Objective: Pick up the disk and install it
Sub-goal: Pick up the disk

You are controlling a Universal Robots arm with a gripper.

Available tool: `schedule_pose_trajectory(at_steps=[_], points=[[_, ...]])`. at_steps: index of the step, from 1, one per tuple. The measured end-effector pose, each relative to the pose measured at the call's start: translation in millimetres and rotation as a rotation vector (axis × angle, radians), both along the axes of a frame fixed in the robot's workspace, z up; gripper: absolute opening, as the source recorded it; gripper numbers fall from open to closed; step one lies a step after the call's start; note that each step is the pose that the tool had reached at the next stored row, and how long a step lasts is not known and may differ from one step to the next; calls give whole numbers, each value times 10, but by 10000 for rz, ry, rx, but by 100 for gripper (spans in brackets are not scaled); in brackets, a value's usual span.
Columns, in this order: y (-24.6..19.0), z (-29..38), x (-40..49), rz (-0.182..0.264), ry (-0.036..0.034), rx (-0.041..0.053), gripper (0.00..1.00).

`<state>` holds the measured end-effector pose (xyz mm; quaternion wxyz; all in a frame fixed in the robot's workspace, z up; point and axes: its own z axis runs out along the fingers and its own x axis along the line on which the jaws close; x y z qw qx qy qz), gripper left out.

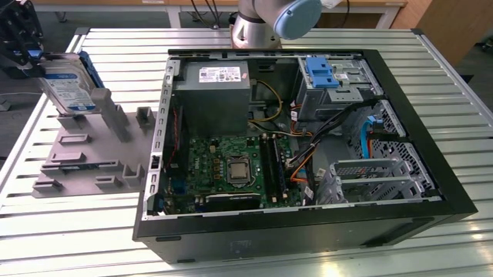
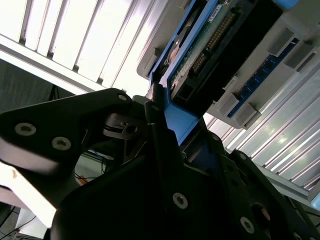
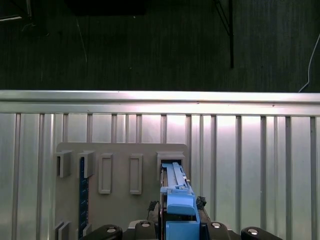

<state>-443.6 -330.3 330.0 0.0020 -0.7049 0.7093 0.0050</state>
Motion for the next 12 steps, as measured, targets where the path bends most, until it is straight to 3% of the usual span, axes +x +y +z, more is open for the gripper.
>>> schedule_pose_trajectory(at_steps=[12], points=[[0,7,0,0,2,-1,36]])
